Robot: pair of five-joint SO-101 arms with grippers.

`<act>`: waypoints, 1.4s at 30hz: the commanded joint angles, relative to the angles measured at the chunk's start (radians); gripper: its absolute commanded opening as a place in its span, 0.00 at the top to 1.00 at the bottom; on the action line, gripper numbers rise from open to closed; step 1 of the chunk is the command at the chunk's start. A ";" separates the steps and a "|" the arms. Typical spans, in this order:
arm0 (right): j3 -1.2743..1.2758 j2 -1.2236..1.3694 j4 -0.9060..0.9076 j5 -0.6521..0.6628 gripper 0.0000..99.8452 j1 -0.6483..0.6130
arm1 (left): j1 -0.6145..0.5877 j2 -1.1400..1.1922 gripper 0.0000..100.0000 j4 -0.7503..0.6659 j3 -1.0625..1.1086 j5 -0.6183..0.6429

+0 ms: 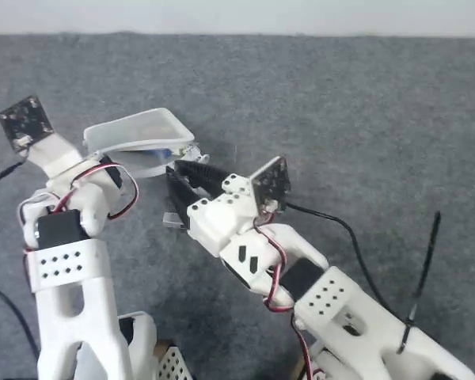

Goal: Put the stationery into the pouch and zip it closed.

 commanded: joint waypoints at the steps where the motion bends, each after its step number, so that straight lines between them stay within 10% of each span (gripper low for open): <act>1: -0.018 -0.088 0.071 0.057 0.99 0.001 | -0.006 -0.015 0.99 -0.037 -0.018 -0.002; 14: -0.209 -0.090 0.633 0.235 0.98 -0.004 | -0.164 -0.015 0.99 -0.063 -0.025 0.057; 23: -0.203 -0.087 0.704 0.336 0.97 -0.099 | -0.207 -0.014 0.99 -0.066 -0.027 0.089; 29: -0.210 -0.044 0.740 0.330 0.79 -0.101 | -0.204 -0.014 0.99 -0.066 -0.027 0.089; 42: -0.391 0.387 0.745 0.330 0.81 -0.102 | -0.187 -0.014 0.99 -0.066 -0.022 0.089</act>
